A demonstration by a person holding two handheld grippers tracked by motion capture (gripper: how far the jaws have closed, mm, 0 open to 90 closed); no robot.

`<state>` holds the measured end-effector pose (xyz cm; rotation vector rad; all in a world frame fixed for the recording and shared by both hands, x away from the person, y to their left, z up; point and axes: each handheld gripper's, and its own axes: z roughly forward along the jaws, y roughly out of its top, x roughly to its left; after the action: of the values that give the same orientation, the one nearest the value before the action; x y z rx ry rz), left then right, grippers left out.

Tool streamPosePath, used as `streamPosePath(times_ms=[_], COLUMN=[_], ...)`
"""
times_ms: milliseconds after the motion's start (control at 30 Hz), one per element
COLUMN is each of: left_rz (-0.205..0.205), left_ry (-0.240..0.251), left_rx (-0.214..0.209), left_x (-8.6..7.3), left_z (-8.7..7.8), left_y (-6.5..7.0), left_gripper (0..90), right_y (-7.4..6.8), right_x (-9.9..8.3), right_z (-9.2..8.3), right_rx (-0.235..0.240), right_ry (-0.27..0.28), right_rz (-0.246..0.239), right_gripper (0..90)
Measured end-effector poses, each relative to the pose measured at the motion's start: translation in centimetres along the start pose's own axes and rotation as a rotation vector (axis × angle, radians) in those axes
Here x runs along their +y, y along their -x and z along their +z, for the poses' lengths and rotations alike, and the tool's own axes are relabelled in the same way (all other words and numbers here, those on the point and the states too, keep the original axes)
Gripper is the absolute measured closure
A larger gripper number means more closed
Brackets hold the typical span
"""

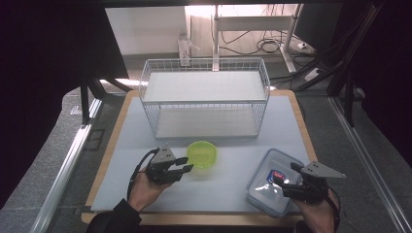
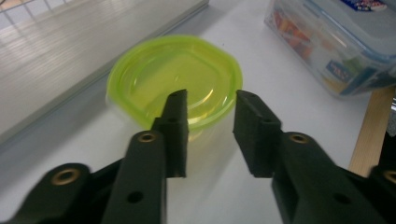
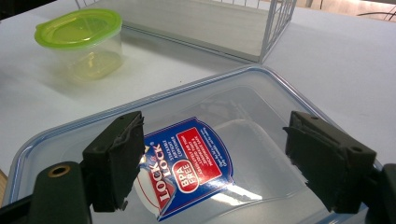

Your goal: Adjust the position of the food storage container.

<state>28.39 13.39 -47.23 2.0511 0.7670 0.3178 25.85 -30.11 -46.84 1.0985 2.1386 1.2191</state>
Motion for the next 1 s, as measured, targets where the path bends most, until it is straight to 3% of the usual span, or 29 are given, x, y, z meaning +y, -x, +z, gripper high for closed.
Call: streamPosePath(times_ms=[167,500,767,867,1000], left_rz=[0.042,0.035,0.055,0.067,0.078], left_ry=[-0.011,-0.035,-0.109,-0.142,-0.148], left_rx=[-0.018,-0.065,-0.036,-0.003,0.013], left_x=[2.6,5.1,5.9,5.8,5.6], left_z=[2.3,6.7,9.9,10.4,10.2], left_y=[0.4,0.7,1.6,1.8,1.7], left_gripper=[89.6,89.9,89.9,89.9,89.9], right_y=[0.1,0.1,0.1,0.1,0.1], right_x=[0.0,-0.1,-0.2,-0.2,-0.1], right_z=[0.0,0.1,0.2,0.2,0.1], right_rx=[-0.002,0.002,0.006,0.011,0.014], right_ry=[0.0,-0.009,-0.017,-0.015,-0.009], right_rz=[0.0,0.0,-0.006,-0.007,-0.014], right_gripper=[19.6,19.4,19.4,19.4,19.3])
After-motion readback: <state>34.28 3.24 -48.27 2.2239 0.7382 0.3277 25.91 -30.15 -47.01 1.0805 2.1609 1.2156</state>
